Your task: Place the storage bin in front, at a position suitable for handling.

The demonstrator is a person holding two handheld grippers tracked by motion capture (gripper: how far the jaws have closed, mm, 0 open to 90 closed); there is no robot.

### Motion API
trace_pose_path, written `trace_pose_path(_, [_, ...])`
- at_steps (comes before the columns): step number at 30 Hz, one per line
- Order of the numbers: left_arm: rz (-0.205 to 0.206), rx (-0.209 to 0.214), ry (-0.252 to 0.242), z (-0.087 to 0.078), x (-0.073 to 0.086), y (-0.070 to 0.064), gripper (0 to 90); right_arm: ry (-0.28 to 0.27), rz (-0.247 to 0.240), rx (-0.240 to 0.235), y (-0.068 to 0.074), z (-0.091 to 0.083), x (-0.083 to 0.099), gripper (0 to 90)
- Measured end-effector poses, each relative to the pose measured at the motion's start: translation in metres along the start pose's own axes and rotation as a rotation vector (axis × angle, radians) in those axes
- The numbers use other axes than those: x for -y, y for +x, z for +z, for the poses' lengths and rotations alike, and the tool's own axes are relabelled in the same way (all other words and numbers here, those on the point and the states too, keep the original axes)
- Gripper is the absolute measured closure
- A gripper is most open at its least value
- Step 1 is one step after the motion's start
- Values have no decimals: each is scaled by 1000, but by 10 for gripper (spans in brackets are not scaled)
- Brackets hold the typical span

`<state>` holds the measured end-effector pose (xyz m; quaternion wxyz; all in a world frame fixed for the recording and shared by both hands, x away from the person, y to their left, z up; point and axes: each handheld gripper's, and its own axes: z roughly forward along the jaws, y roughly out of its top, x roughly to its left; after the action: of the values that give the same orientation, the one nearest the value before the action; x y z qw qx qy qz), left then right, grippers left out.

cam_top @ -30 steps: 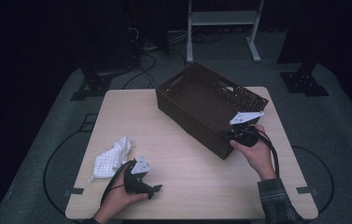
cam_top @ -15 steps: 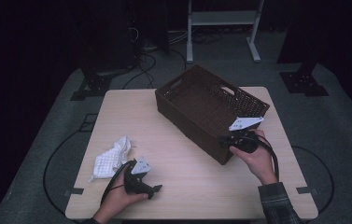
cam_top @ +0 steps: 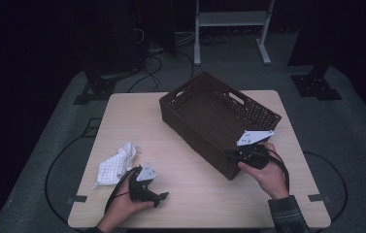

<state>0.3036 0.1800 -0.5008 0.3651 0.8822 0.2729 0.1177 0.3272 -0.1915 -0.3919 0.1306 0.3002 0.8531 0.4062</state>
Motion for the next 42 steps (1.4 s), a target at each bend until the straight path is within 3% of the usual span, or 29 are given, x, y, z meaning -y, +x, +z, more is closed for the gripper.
trace_pose_path(24, [6, -1, 1, 0, 0, 0, 0, -12, -18, -66, 48, -18, 19, 782])
trace_pose_path(29, [5, -1, 1, 0, 0, 0, 0, -17, -20, -82, 46, -18, 17, 766])
trace_pose_path(34, [5, 0, 1, 0, 0, 0, 0, -29, -40, -105, 44, -17, 10, 685])
trace_pose_path(42, [5, 0, 2, 0, 0, 0, 0, -62, -62, -116, 35, -17, -6, 702])
